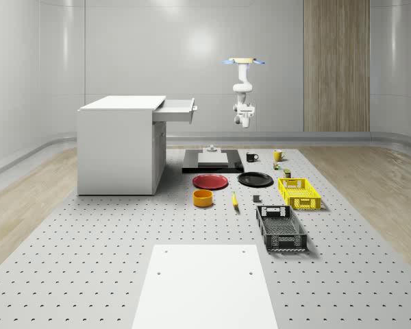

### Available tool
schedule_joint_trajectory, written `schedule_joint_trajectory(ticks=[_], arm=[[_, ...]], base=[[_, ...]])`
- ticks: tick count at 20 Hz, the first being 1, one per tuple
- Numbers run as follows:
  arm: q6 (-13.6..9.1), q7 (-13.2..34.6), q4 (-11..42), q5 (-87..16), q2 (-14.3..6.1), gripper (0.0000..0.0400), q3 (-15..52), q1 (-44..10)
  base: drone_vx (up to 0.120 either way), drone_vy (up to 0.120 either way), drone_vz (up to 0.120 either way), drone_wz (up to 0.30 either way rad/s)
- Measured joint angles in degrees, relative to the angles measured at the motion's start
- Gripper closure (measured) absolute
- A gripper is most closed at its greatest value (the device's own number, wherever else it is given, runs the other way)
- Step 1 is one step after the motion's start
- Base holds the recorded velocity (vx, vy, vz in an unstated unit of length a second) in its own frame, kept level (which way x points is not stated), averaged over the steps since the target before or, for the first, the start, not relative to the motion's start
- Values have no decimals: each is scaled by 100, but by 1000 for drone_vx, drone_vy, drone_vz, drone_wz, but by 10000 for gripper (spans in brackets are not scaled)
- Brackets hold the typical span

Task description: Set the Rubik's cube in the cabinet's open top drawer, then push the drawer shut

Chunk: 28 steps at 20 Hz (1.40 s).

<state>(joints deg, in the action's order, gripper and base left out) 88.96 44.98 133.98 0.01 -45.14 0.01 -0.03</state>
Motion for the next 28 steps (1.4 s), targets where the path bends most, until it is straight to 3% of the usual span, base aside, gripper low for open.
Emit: schedule_joint_trajectory(ticks=[6,12,18,28], arm=[[-561,-9,-733,6,145,0,8,-16],[-927,-13,-1351,10,370,0,14,-26],[-1069,-16,-1621,12,471,0,19,-33],[-1085,-19,-1694,14,484,0,24,-41]], base=[[0,0,0,0],[0,0,0,0],[0,0,0,0],[0,0,0,0]])
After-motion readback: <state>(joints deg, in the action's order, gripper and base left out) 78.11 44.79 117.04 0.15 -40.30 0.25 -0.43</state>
